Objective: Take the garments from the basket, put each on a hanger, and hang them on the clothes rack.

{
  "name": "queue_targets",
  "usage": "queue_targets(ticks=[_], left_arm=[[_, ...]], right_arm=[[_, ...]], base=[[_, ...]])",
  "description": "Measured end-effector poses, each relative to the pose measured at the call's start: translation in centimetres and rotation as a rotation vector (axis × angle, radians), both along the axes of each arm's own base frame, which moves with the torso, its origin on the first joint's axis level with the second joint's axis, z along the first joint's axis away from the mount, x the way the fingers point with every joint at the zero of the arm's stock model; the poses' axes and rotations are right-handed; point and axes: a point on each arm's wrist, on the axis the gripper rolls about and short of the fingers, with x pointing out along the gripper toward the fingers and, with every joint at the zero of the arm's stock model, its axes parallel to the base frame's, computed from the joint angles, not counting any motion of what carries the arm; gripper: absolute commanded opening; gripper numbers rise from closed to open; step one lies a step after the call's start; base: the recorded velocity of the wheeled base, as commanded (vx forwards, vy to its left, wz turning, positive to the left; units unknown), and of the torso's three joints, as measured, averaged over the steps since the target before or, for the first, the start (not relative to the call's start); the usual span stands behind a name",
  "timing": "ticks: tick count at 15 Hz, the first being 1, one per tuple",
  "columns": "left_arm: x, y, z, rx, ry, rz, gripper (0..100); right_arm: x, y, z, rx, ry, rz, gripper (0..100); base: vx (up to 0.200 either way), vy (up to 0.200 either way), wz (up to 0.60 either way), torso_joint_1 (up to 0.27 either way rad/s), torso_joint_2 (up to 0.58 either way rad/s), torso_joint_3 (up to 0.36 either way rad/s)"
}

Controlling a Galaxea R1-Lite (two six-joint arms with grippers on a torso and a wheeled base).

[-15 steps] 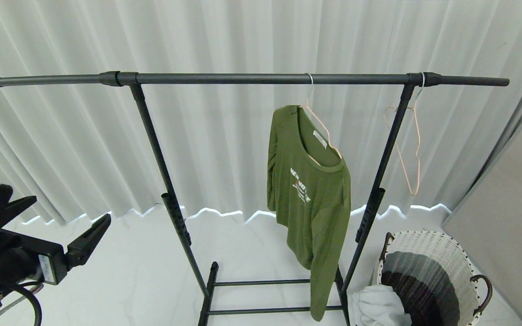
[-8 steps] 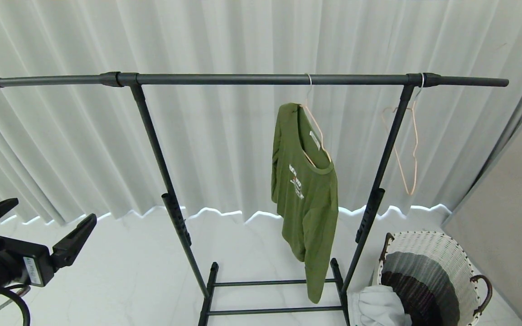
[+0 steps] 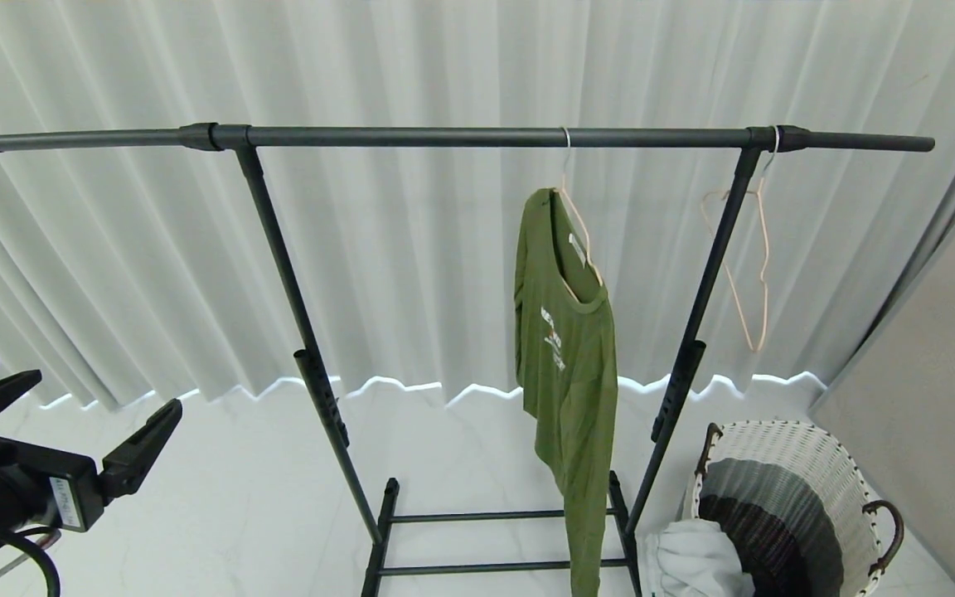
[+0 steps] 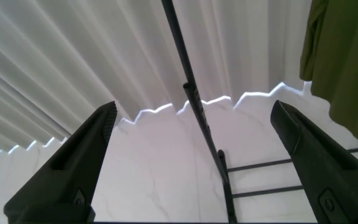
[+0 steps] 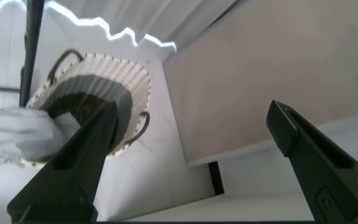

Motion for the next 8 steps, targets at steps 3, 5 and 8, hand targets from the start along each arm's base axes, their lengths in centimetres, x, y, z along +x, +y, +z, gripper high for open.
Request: queue_targets(ticks=[3, 5, 8], left_arm=[[0.5, -0.1, 0.1, -0.004, 0.01, -0.003, 100], [1.3, -0.3, 0.9, -0.004, -0.004, -0.024, 100], [1.9, -0.7, 0.9, -0.001, 0.009, -0.051, 100]], right_arm=[[0.2, -0.1, -0.7, -0.011, 0.035, -0.005, 100], [0.4, -0.1, -1.3, -0.024, 0.067, -0.003, 100], [0.6, 0.0, -1.8, -0.027, 0.092, -0.003, 100]], base=[[0.0, 0.0, 0.0, -0.204, 0.49, 0.282], [0.0, 0.0, 0.0, -0.207, 0.51, 0.3], [0.0, 0.0, 0.0, -0.198, 0.51, 0.303]])
